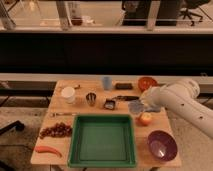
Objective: Wipe purple bowl with towel
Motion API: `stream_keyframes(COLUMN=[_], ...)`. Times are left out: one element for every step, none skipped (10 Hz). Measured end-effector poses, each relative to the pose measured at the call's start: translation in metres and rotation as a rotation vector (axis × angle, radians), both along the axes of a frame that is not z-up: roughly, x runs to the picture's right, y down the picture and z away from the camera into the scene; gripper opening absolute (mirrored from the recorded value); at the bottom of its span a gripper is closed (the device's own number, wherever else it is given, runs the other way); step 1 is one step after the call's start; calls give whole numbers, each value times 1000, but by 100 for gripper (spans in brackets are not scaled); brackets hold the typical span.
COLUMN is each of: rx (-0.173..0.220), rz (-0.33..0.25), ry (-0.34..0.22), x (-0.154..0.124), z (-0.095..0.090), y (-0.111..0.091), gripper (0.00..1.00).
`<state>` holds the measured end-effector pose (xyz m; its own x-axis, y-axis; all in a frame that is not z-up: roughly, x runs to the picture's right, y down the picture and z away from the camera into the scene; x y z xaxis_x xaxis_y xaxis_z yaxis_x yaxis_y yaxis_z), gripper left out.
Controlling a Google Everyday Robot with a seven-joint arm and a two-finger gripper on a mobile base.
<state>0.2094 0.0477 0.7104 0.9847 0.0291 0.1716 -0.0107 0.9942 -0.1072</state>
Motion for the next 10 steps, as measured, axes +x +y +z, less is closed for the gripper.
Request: stream_keyframes(rx=[-1, -7, -11, -15, -15, -11, 0, 9, 20, 33], rz=[12, 26, 40, 57, 71, 81, 100, 112, 126, 144], ry=[0, 0, 5, 15, 30, 43, 71, 93, 115, 144], x=[1, 2, 4, 7, 10, 11, 14, 17, 20, 25], z=[-2, -4, -5, -8, -11, -14, -20, -26, -32, -40], y=[4, 11, 17, 25, 29, 32, 34, 35, 36, 37], gripper=[4, 4, 4, 4, 4, 4, 4, 4, 4, 4])
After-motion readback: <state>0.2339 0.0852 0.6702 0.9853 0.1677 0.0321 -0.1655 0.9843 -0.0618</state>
